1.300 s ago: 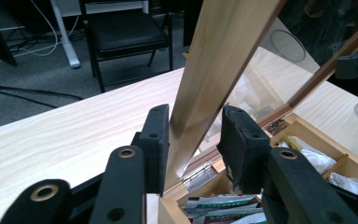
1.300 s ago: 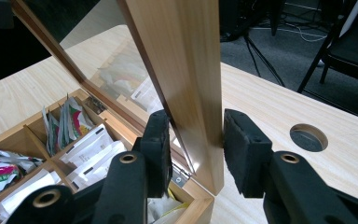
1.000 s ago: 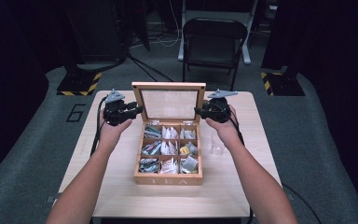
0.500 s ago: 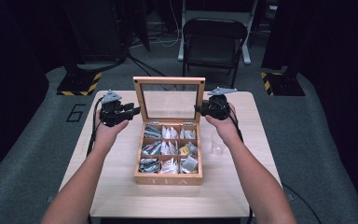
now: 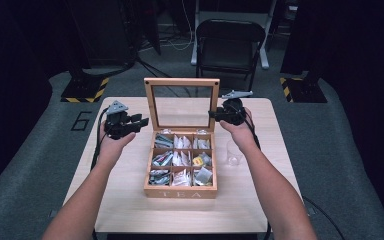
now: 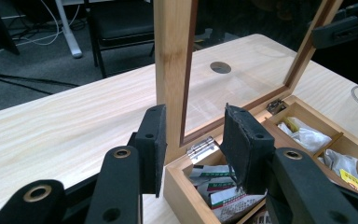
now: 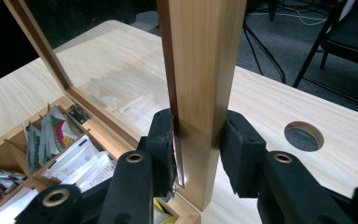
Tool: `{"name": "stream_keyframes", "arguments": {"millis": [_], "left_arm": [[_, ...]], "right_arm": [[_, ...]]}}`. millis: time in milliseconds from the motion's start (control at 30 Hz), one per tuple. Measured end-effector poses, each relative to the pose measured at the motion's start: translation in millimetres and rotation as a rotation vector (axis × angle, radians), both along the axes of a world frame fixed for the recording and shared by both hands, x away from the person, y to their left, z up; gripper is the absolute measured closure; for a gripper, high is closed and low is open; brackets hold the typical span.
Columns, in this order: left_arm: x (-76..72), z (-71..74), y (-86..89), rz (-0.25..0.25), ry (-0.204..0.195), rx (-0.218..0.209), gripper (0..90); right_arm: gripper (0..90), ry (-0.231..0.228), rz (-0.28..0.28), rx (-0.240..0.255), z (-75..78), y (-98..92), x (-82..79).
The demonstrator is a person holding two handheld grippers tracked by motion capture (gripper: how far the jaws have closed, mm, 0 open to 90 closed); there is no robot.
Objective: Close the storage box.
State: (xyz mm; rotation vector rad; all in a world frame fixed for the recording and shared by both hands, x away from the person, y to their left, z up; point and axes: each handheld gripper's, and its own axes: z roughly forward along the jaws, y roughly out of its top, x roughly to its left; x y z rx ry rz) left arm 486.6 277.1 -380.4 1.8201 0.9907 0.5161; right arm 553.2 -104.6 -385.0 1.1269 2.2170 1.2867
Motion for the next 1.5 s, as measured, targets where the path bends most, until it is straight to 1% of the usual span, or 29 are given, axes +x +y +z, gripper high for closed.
{"name": "stream_keyframes", "arguments": {"millis": [33,167,300,433,500,567,633,667,800,867,1000,1033,1067,1333,1367,1500], "left_arm": [[-1.0,0.2,1.8,0.001,0.009,0.003,60.0],[-1.1,0.5,3.7,0.007,0.003,0.000,60.0],[-1.8,0.4,2.0,0.003,0.007,0.004,60.0],[-2.7,0.7,0.6,0.000,0.004,0.006,60.0],[-3.5,1.4,-0.1,-0.004,0.005,0.009,59.6],[-3.5,1.1,-0.3,-0.003,0.004,0.009,59.5],[-3.1,0.4,-1.4,-0.004,0.006,0.011,59.5],[-3.3,0.5,-1.7,-0.006,0.008,0.013,59.5],[-3.8,0.7,-2.4,-0.010,0.005,0.016,59.5],[-3.4,-0.1,-3.2,-0.005,0.007,0.013,59.1],[-3.9,0.2,-3.3,-0.010,0.008,0.023,58.0],[-4.0,0.0,-3.5,-0.007,0.006,0.017,57.7],[-4.0,0.0,-3.5,-0.007,0.006,0.017,57.5],[-5.8,1.5,-2.4,-0.008,0.008,0.017,55.7],[-6.5,2.3,-1.9,-0.011,0.013,0.016,55.7],[-7.9,3.0,-1.8,-0.012,0.013,0.013,55.7]], "right_arm": [[66.0,0.002,-0.007,0.011,-1.1,-0.4,1.8],[66.0,0.007,-0.013,0.023,-2.4,-0.6,4.3],[66.1,0.011,-0.019,0.027,-2.8,-0.8,5.8],[65.8,0.016,-0.025,0.023,-2.1,0.2,7.2],[63.8,0.029,-0.036,0.022,-1.7,1.2,7.8],[62.5,0.027,-0.033,0.013,-1.8,1.3,8.0],[58.5,0.025,-0.047,-0.001,-3.0,1.2,8.9],[59.1,0.032,-0.059,-0.003,-3.0,0.7,8.7],[59.7,0.033,-0.048,0.013,-2.6,-2.2,7.7],[59.8,0.034,-0.047,0.008,-2.2,-4.0,6.0],[59.7,0.027,-0.045,0.014,-2.7,-5.6,4.8],[59.7,0.031,-0.044,0.016,-2.9,-5.8,3.8],[59.7,0.033,-0.044,0.008,-3.1,-5.7,3.4],[59.5,0.022,-0.038,0.003,0.4,-5.3,-0.8],[59.5,0.013,-0.027,-0.008,1.2,-5.2,-1.8],[59.5,0.012,-0.023,-0.019,3.5,-3.7,-5.8]]}}
